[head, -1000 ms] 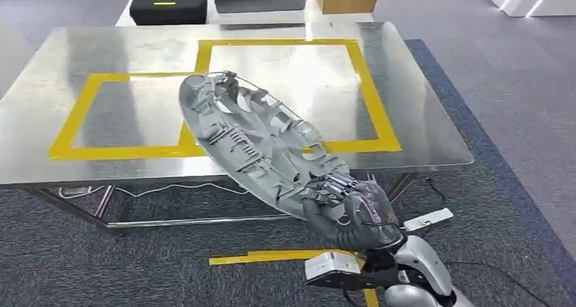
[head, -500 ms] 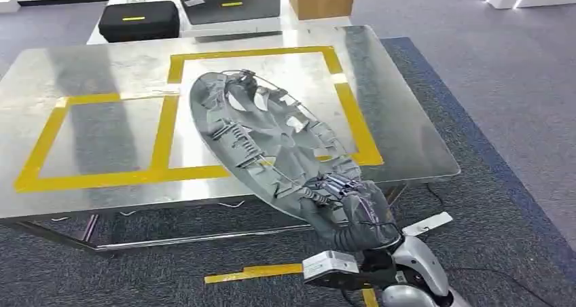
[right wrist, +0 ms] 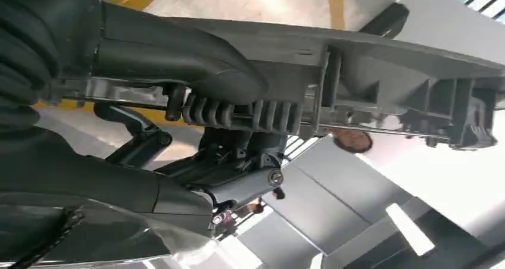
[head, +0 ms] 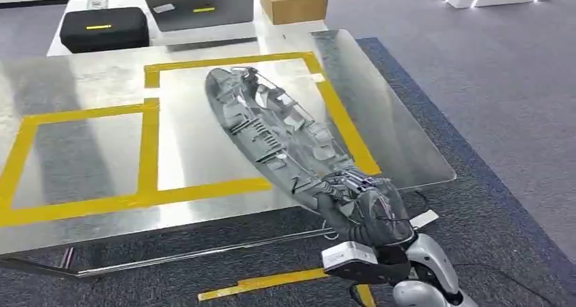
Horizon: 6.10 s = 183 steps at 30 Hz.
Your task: Take the parts from the cabinet and place them on the table.
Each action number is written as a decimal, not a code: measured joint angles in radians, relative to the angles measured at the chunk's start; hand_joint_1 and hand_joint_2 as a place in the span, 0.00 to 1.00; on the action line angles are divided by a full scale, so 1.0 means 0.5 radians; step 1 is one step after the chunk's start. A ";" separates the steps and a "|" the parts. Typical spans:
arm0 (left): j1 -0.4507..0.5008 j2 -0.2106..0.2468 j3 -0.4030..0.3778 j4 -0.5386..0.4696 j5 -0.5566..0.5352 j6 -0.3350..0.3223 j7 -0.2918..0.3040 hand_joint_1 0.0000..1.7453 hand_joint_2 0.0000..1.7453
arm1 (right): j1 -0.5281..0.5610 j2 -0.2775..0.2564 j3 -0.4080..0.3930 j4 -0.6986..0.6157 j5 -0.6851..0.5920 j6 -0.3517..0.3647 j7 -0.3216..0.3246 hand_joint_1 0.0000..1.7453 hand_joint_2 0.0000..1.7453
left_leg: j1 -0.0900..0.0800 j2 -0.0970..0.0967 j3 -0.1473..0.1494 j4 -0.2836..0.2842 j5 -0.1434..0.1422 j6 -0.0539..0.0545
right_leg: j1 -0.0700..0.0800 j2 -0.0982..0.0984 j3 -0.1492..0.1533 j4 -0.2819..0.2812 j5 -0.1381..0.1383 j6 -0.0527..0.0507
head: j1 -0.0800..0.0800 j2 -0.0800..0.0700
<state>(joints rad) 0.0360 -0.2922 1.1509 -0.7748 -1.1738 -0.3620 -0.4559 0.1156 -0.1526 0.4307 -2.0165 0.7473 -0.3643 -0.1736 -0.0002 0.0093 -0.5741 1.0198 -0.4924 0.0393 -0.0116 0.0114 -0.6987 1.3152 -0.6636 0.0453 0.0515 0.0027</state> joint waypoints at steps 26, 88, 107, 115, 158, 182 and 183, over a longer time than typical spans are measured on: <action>-0.016 0.018 -0.055 0.098 0.014 0.021 -0.002 0.00 1.00 | 0.071 -0.024 -0.087 -0.050 0.192 0.150 0.007 1.00 1.00 | -0.006 -0.010 -0.014 -0.031 0.052 -0.014 | 0.024 0.040 0.212 -0.559 0.308 -0.052 | -0.005 0.000; 0.033 0.144 -0.111 0.152 0.072 -0.017 -0.019 0.00 1.00 | -0.161 -0.069 0.289 0.039 0.360 0.180 0.162 1.00 1.00 | 0.009 -0.035 -0.034 -0.014 0.052 -0.032 | -0.009 -0.027 0.302 -0.546 0.195 -0.001 | 0.002 0.000; 0.004 0.193 -0.095 0.233 0.062 0.059 -0.050 0.00 1.00 | -0.183 -0.066 0.315 0.051 0.356 0.176 0.163 1.00 1.00 | 0.012 -0.038 -0.258 0.606 -0.286 -0.126 | -0.012 -0.033 0.282 -0.598 0.302 -0.092 | -0.006 0.000; -0.021 0.224 -0.059 0.305 0.029 0.128 -0.062 0.00 1.00 | -0.188 -0.061 0.316 0.051 0.354 0.178 0.169 1.00 1.00 | 0.013 -0.038 -0.059 0.017 0.061 -0.096 | 0.006 -0.022 0.333 -0.589 0.239 -0.057 | -0.003 0.000; -0.185 0.140 -0.230 0.498 0.031 0.262 -0.014 0.00 1.00 | -0.282 -0.011 0.359 0.336 0.649 0.319 0.285 1.00 1.00 | 0.005 -0.039 -0.057 0.021 0.054 -0.065 | 0.000 -0.025 0.355 -0.637 0.260 -0.023 | -0.004 0.000; -0.182 0.336 -0.524 0.615 0.214 0.271 -0.002 0.00 1.00 | -0.817 -0.006 0.982 0.613 0.545 0.527 0.191 0.00 0.00 | 0.006 -0.039 -0.058 0.021 0.054 -0.065 | 0.001 -0.024 0.355 -0.635 0.260 -0.024 | -0.004 0.000; -0.182 0.344 -0.530 0.621 0.218 0.264 -0.006 0.00 1.00 | -0.835 0.001 0.993 0.617 0.530 0.526 0.188 0.00 0.00 | 0.006 -0.038 -0.058 0.021 0.054 -0.065 | 0.001 -0.023 0.355 -0.635 0.260 -0.024 | -0.004 0.000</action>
<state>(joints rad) -0.0551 -0.1201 0.8858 -0.4642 -1.0647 -0.2300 -0.4589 -0.3019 -0.1522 0.9274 -1.7079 1.0124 -0.1015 -0.0793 0.0028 -0.0098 -0.6029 1.0302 -0.4653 0.0066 -0.0113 -0.0001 -0.5213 0.9976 -0.5338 0.0335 0.0496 0.0027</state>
